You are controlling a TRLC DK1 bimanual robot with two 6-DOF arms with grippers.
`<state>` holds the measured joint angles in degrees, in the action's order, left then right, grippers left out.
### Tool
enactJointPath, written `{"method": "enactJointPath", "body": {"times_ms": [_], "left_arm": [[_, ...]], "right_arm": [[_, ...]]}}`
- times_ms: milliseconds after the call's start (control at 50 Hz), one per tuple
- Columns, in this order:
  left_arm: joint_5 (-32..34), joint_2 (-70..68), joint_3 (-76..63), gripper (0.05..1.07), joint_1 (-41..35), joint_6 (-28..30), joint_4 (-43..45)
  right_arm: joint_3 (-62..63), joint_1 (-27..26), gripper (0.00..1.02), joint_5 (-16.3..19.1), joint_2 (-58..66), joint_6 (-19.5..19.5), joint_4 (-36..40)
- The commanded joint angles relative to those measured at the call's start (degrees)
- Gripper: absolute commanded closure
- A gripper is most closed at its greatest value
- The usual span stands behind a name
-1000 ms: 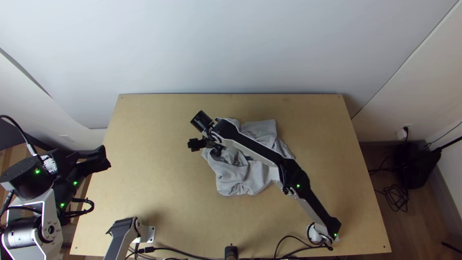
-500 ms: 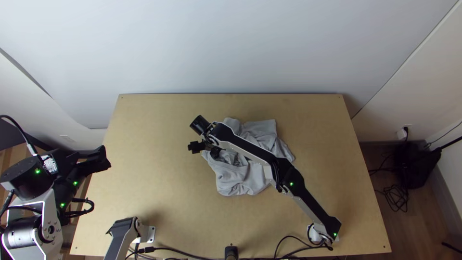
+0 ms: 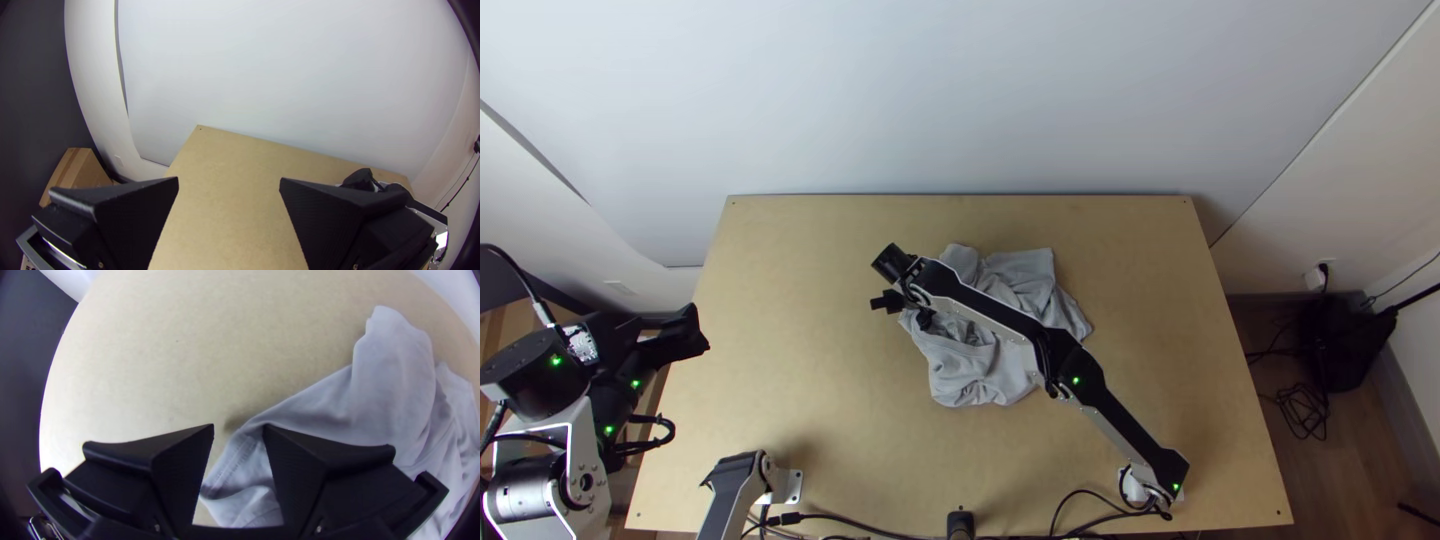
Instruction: Fold the t-shirt
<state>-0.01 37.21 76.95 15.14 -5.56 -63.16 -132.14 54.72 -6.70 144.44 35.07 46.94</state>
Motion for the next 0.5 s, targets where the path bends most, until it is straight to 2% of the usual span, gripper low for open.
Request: {"method": "enactJointPath", "body": {"times_ms": [0, 120, 240, 420, 440, 480], "left_arm": [[-0.08, -0.65, 0.4, 0.1, 0.42, 0.64, -0.04], [-0.08, -0.74, 0.4, 0.1, 0.51, 0.82, -0.13], [-0.08, -0.74, 0.31, 0.1, 0.51, 1.17, -0.13], [-0.08, -0.74, 0.4, 0.1, 0.51, 1.61, -0.13], [-0.08, -0.74, 0.4, 0.1, 0.51, 1.61, -0.13], [-0.08, -0.74, 0.31, 0.1, 0.6, 1.7, -0.13]], "right_arm": [[0.04, 0.39, 0.58, -1.83, 4.53, -2.29, 0.87], [0.04, 0.56, 0.59, -2.0, 4.71, -2.29, 1.93], [0.04, 0.56, 0.79, -2.53, 4.18, -2.46, 3.07], [0.21, 1.44, 0.8, -2.53, 3.39, -4.66, 9.58], [0.21, 1.53, 0.82, -2.53, 3.39, -4.66, 9.93], [0.21, 1.44, 0.93, -2.53, 3.39, -4.66, 10.02]]}}
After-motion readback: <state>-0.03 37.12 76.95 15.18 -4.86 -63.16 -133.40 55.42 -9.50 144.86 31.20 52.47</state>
